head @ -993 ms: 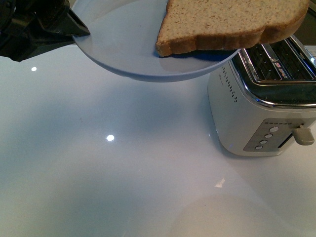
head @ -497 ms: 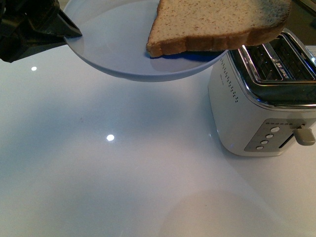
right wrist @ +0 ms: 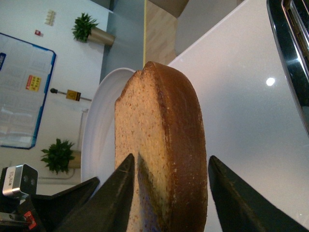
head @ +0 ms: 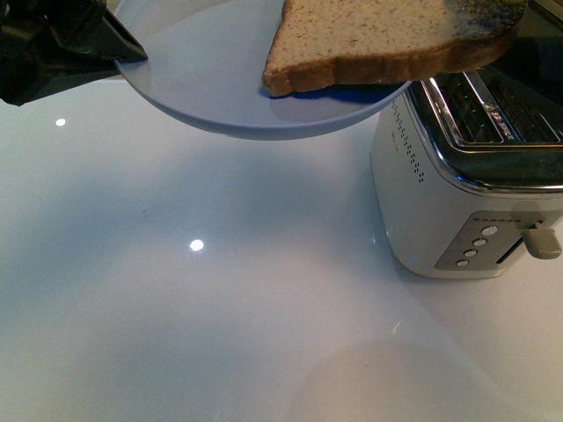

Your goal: Left arm holds plate, right arm toasts bread

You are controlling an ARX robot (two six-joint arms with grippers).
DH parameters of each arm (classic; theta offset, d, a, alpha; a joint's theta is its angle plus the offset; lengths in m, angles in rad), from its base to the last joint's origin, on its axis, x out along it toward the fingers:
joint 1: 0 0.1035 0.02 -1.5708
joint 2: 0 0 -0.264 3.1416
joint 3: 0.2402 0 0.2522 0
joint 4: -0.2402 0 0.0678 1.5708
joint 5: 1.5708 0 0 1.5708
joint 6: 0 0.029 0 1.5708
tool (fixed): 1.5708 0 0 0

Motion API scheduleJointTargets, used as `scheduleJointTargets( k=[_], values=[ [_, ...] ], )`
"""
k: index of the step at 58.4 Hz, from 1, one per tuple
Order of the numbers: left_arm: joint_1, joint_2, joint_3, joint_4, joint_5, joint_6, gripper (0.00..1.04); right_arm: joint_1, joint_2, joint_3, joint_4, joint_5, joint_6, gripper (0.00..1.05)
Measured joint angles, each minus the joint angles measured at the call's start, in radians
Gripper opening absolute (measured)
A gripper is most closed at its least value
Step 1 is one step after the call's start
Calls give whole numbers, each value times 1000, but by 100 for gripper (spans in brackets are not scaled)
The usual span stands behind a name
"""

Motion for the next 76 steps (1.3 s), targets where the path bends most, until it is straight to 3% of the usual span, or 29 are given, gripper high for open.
scheduleJointTargets(
  k=[12, 15, 31, 41, 47, 56, 63, 76],
  values=[
    [0, 0, 2, -2, 0, 0, 3, 2, -6, 0, 6, -12, 17, 9],
    [0, 0, 3, -2, 0, 0, 3, 0, -16, 0, 7, -18, 22, 4],
    [0, 0, 8, -2, 8, -4, 3, -79, -132, 6, 21, -36, 40, 3],
    [0, 0, 8, -2, 9, -4, 3, -162, -208, 68, -48, 47, -53, 3],
    [0, 0, 8, -2, 9, -4, 3, -187, -211, 113, -118, 139, -171, 3],
    [0, 0, 8, -2, 9, -4, 3, -161, -139, 135, -134, 310, -517, 3],
    [0, 0, 8, -2, 8, -4, 3, -126, -71, 136, -114, 359, -713, 3],
    [0, 0, 10, -2, 9, -4, 3, -72, 47, 147, -83, 407, -892, 3]
  ],
)
